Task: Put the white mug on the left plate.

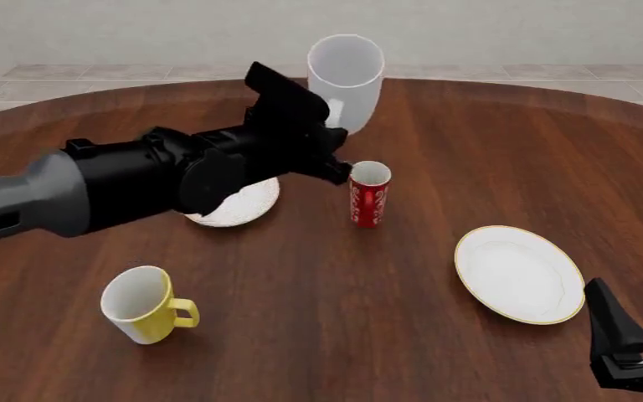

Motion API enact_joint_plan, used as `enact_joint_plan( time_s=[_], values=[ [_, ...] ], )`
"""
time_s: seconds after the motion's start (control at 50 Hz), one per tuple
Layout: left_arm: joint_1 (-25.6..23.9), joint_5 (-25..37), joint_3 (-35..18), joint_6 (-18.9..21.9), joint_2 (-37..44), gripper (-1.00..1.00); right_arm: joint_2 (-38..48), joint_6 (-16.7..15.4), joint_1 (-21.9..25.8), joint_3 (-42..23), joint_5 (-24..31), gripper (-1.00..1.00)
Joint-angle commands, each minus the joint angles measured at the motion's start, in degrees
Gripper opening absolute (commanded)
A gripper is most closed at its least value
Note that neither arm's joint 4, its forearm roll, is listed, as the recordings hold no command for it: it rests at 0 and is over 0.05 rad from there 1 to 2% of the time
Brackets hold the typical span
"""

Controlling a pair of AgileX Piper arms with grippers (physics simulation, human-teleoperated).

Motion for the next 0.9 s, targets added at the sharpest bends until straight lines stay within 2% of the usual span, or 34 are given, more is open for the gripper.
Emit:
enact_joint_plan(
  time_s=[0.02,0.18,0.3,0.9],
  values=[
    [5.58,0.32,1.92,0.34,-2.49,-1.00,0.39,-0.19,0.01,-0.03,-0.28,1.00],
    [9.07,0.28,3.24,-0.79,-2.78,-1.00,0.39,-0.27,0.07,-0.03,-0.26,1.00],
    [12.52,-1.53,7.39,-1.81,-2.77,-1.00,-0.24,-0.20,0.09,0.00,0.25,1.00],
    [20.30,-5.78,13.32,-3.31,-1.87,-1.00,-1.29,-0.54,0.16,-0.01,1.14,1.00]
  ],
)
